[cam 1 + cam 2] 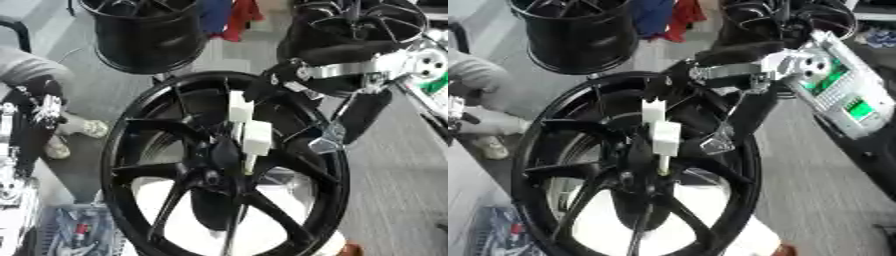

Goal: Pull the pin out of the wheel hub.

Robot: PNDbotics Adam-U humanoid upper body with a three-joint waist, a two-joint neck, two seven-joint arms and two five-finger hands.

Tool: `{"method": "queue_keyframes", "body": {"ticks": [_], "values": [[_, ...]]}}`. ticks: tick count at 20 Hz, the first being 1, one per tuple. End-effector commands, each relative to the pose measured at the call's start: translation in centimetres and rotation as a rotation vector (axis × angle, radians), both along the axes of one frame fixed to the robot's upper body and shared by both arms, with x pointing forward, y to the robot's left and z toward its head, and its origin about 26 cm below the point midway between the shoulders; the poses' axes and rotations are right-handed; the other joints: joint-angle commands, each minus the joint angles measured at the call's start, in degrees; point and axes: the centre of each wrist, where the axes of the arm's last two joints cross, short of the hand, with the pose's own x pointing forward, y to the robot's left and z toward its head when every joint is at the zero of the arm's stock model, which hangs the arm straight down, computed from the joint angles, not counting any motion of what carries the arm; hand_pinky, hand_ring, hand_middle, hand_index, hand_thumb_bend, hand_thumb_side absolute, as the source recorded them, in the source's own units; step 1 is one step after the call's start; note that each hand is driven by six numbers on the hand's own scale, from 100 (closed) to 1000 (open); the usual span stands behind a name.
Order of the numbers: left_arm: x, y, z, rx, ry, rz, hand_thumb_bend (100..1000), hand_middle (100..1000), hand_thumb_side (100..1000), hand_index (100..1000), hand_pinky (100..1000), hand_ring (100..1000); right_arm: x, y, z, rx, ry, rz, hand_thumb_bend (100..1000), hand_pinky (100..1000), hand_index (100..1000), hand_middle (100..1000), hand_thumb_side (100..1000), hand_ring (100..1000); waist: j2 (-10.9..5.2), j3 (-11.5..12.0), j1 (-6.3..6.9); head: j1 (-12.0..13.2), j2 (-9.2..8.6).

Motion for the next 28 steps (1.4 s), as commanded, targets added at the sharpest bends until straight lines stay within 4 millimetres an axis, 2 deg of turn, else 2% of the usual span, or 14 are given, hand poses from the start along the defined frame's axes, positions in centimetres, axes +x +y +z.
{"method": "queue_keyframes", "body": {"ticks": [1, 25, 28], "values": [[0.0, 0.0, 0.8, 0.019, -0.026, -0.010, 226, 638, 599, 781, 448, 613, 0.7, 0.0, 0.4, -0.015, -0.027, -0.009, 355, 878, 959, 865, 315, 891, -0.49, 0.07, 0.31, -0.15, 0.26], [0.1, 0.0, 0.9, 0.017, -0.029, -0.011, 225, 638, 599, 781, 449, 612, 2.7, -0.2, -2.4, -0.080, -0.005, -0.056, 321, 840, 960, 834, 304, 833, -0.32, 0.16, 0.39, -0.32, 0.26], [0.1, -0.1, 0.9, 0.016, -0.030, -0.012, 224, 638, 599, 781, 449, 612, 3.1, -0.1, -2.9, -0.085, -0.001, -0.065, 316, 837, 960, 832, 327, 829, -0.29, 0.21, 0.41, -0.33, 0.26]]}}
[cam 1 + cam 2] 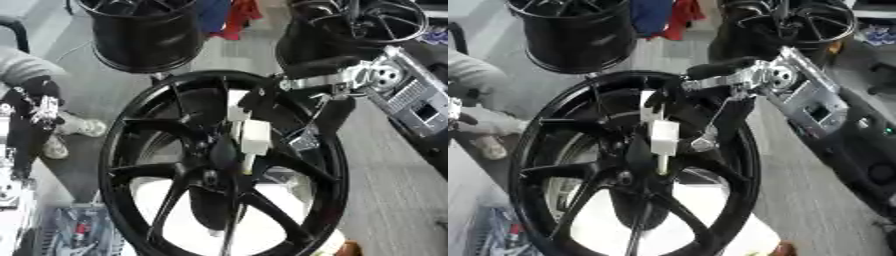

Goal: Pull the pin out of the wheel hub.

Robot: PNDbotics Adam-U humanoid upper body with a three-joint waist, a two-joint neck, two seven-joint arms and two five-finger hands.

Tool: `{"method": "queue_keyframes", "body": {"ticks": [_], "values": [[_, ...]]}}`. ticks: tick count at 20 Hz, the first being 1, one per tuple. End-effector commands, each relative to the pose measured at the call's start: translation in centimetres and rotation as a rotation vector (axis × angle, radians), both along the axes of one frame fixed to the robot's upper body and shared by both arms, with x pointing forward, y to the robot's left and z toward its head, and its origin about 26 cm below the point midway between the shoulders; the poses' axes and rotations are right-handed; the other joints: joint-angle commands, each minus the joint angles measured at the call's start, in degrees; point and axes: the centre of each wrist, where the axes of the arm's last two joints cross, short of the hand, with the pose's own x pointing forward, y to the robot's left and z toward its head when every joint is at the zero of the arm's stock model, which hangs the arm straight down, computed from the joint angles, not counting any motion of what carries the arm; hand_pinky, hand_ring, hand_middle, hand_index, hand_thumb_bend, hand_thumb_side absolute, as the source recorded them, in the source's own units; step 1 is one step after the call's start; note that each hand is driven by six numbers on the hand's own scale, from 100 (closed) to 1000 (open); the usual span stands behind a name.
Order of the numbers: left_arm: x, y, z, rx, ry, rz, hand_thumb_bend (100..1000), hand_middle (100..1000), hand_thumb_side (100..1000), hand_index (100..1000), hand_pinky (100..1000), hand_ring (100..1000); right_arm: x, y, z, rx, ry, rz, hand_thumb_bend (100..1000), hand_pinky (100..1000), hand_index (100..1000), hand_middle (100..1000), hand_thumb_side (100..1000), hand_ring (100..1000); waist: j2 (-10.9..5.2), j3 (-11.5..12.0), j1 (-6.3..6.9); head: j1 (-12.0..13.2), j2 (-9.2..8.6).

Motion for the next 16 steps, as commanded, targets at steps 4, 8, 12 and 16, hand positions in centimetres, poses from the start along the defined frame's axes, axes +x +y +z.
{"method": "queue_keyframes", "body": {"ticks": [4, 8, 12, 16], "values": [[0.1, -0.1, 1.0, 0.016, -0.032, -0.013, 225, 638, 599, 781, 449, 612, 0.6, 0.0, -0.1, -0.017, -0.020, -0.007, 314, 834, 960, 830, 327, 824, -0.51, 0.21, 0.30, -0.24, 0.26], [0.1, -0.1, 1.0, 0.015, -0.032, -0.013, 225, 638, 599, 781, 448, 612, 0.7, 0.3, -0.4, -0.020, -0.018, 0.001, 314, 826, 959, 825, 326, 815, -0.48, 0.25, 0.28, -0.31, 0.26], [0.1, -0.1, 1.0, 0.015, -0.032, -0.014, 224, 638, 599, 781, 448, 612, 0.7, 0.6, -0.8, -0.024, -0.010, 0.010, 311, 810, 958, 820, 323, 805, -0.45, 0.29, 0.26, -0.37, 0.26], [0.1, -0.2, 1.0, 0.015, -0.033, -0.015, 224, 638, 600, 782, 449, 612, 0.8, 0.9, -1.3, -0.028, 0.005, 0.018, 308, 787, 957, 814, 324, 794, -0.46, 0.32, 0.27, -0.38, 0.26]]}}
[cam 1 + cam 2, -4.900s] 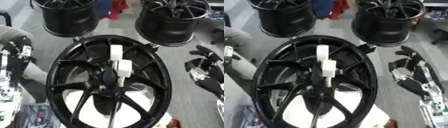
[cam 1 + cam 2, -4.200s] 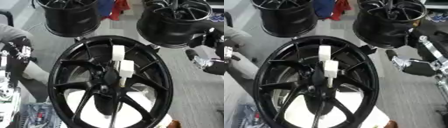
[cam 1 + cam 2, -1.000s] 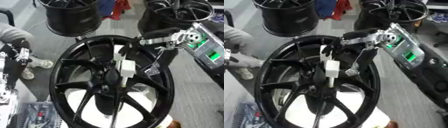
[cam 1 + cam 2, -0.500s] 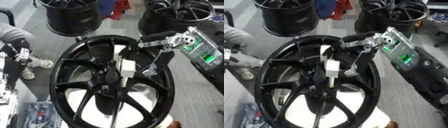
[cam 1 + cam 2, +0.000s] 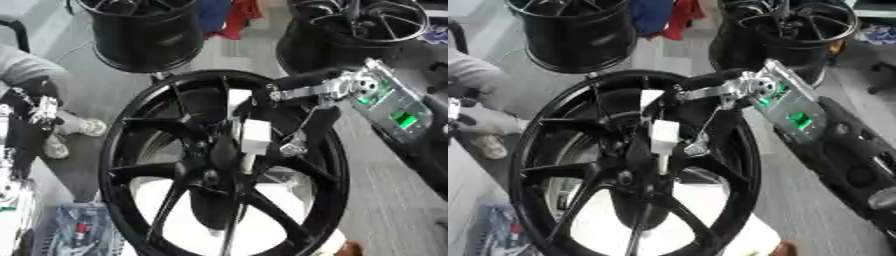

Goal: Pull the pin out of the wheel hub.

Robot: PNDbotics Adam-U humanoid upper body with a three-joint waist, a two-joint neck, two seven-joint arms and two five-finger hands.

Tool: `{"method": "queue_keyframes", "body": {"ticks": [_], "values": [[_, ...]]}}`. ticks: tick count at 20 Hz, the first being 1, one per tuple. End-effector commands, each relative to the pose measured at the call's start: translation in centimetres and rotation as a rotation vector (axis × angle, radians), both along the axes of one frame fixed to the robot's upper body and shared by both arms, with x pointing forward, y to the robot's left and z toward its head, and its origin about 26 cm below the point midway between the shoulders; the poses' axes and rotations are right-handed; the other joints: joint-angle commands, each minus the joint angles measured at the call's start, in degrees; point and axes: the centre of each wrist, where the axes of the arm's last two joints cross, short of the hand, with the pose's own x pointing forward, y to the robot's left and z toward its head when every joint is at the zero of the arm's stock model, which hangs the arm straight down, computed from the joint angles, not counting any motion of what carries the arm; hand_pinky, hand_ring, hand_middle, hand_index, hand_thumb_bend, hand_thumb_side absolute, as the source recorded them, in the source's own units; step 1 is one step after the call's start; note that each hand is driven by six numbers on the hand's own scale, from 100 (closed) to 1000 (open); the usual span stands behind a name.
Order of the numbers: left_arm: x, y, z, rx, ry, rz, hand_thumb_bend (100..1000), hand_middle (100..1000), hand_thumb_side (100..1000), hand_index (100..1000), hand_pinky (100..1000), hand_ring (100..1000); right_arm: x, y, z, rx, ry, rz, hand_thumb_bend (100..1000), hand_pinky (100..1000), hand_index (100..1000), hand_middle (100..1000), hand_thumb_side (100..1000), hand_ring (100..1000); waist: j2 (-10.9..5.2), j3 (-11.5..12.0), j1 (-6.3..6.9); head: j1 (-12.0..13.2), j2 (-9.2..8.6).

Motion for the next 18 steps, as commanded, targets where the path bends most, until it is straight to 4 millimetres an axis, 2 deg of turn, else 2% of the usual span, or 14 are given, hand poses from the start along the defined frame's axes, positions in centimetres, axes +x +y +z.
{"method": "queue_keyframes", "body": {"ticks": [1, 12, 18], "values": [[0.11, -0.02, 1.01, 0.014, -0.033, -0.010, 224, 638, 600, 782, 449, 612, 0.16, -0.03, 0.51, -0.007, -0.017, 0.003, 307, 780, 957, 811, 324, 790, -0.56, 0.05, 0.24, -0.11, 0.26], [0.11, -0.03, 1.00, 0.013, -0.032, -0.009, 223, 638, 600, 782, 449, 612, 0.21, 0.42, 0.45, -0.010, -0.021, 0.013, 294, 719, 948, 789, 321, 743, -0.55, 0.16, 0.13, -0.15, 0.26], [0.11, -0.03, 0.98, 0.012, -0.032, -0.009, 224, 638, 600, 782, 449, 612, 0.06, 0.79, 0.66, 0.000, -0.038, 0.019, 278, 636, 924, 752, 311, 654, -0.56, 0.18, 0.09, -0.20, 0.26]]}}
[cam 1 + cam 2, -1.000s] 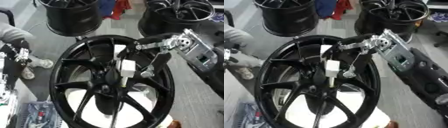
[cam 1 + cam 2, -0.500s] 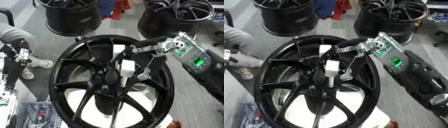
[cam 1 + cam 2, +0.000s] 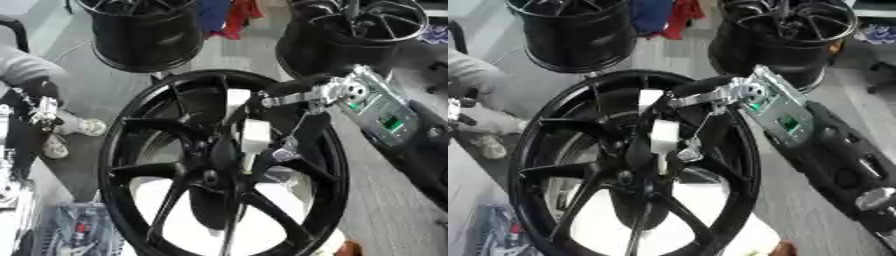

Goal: Pull the pin out of the wheel hub.

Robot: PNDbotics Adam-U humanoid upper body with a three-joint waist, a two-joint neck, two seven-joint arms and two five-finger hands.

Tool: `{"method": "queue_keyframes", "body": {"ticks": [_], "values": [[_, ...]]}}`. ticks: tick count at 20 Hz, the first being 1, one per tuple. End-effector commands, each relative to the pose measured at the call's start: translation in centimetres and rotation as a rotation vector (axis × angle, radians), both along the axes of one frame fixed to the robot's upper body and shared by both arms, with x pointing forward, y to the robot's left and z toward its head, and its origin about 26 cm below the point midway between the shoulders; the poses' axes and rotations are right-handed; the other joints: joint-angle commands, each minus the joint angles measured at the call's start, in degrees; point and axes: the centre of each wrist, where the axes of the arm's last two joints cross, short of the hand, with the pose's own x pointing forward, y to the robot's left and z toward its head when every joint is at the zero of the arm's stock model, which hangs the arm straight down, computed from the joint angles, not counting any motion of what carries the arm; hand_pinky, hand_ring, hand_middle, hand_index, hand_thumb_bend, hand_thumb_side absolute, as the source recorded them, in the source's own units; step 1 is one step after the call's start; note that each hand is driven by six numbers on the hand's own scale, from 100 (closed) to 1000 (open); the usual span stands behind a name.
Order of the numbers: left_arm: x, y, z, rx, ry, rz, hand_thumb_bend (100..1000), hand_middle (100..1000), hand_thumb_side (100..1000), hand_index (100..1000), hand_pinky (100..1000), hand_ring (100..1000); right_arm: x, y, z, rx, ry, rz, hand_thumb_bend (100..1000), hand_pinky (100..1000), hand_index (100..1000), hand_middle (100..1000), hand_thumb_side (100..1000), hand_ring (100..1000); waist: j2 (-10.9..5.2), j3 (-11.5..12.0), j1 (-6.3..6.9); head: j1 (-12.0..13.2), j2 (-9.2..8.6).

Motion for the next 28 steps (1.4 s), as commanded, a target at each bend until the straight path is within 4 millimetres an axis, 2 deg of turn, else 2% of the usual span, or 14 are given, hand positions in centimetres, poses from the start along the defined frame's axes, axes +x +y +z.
{"method": "queue_keyframes", "body": {"ticks": [1, 10, 19, 23, 28], "values": [[0.1, 0.0, 1.0, 0.012, -0.031, -0.008, 224, 638, 600, 782, 449, 612, -0.1, 0.2, 1.3, 0.006, -0.050, 0.007, 270, 617, 917, 745, 310, 635, -0.60, 0.06, 0.17, -0.10, 0.26], [0.1, 0.0, 1.0, 0.011, -0.031, -0.008, 223, 638, 600, 782, 449, 612, -0.4, 0.6, 1.5, 0.006, -0.130, 0.018, 100, 498, 873, 674, 252, 544, -0.58, 0.03, 0.17, -0.23, 0.26], [0.1, 0.0, 0.9, 0.011, -0.029, -0.006, 222, 638, 600, 782, 449, 611, -0.5, 0.9, 1.9, 0.031, -0.163, 0.040, 100, 371, 768, 573, 143, 451, -0.60, 0.12, 0.11, -0.32, 0.26], [0.1, 0.0, 0.9, 0.013, -0.027, -0.005, 223, 638, 600, 782, 449, 611, -1.1, 0.9, 3.3, 0.055, -0.186, 0.063, 100, 365, 763, 568, 156, 447, -0.79, 0.05, -0.03, -0.26, 0.26], [0.1, 0.1, 1.0, 0.018, -0.028, -0.007, 224, 638, 600, 782, 450, 611, -2.6, 0.4, 6.8, 0.077, -0.247, 0.094, 100, 371, 766, 573, 169, 453, -1.05, -0.23, -0.32, -0.09, 0.26]]}}
